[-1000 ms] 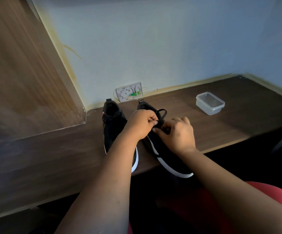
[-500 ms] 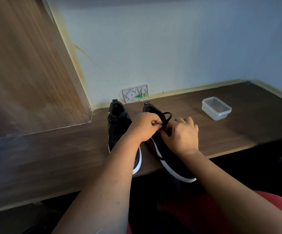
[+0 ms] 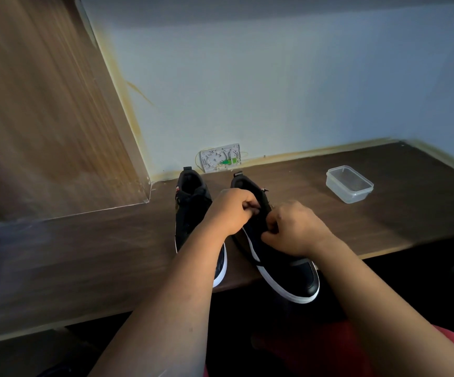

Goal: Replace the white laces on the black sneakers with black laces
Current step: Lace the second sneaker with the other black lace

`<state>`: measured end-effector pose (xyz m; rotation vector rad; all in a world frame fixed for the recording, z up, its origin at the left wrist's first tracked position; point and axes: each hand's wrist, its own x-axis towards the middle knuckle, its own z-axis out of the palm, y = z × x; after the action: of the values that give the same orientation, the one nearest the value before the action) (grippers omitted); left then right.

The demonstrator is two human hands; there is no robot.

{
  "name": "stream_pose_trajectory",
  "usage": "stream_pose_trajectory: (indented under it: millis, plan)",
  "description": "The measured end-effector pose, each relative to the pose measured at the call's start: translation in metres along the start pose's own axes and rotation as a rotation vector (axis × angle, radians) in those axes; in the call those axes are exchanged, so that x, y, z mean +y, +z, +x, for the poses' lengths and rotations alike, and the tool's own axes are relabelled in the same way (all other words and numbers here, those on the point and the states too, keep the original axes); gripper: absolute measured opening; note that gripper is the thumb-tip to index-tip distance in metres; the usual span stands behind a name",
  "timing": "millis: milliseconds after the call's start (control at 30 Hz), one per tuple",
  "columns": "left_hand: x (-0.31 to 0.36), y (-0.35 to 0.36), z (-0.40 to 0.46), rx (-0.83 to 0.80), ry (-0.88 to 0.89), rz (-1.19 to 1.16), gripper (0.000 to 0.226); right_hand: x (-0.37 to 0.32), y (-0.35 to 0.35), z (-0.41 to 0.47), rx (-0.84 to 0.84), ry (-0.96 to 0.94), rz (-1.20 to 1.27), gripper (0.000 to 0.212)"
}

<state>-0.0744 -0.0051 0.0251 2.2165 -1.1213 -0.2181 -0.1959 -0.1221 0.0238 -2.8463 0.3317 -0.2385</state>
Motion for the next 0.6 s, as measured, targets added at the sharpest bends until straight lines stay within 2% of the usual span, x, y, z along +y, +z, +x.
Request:
stream_pose_trajectory:
  millis: [133,233,333,467,600]
  plan:
    - [-0.002,0.001,0.001,0.01,0.002,-0.013,0.014,0.014,-0.011,-0.001,-0.231,0.061,0.06,0.031]
    - [-0.002,0.001,0.0,0.009,-0.004,-0.015,0.013,0.022,-0.017,-0.003,-0.292,0.083,0.132,0.033]
    - [-0.003,0.001,0.0,0.01,-0.011,-0.018,0.014,0.032,-0.023,0.001,-0.157,0.115,0.255,0.04]
    - [-0.002,0.001,-0.002,0.014,-0.015,-0.047,0.013,0.031,-0.011,0.011,0.153,0.192,0.343,0.023]
    - [-0.001,0.002,-0.004,0.029,-0.001,-0.054,0.013,0.024,0.007,0.025,0.143,0.185,0.458,0.027]
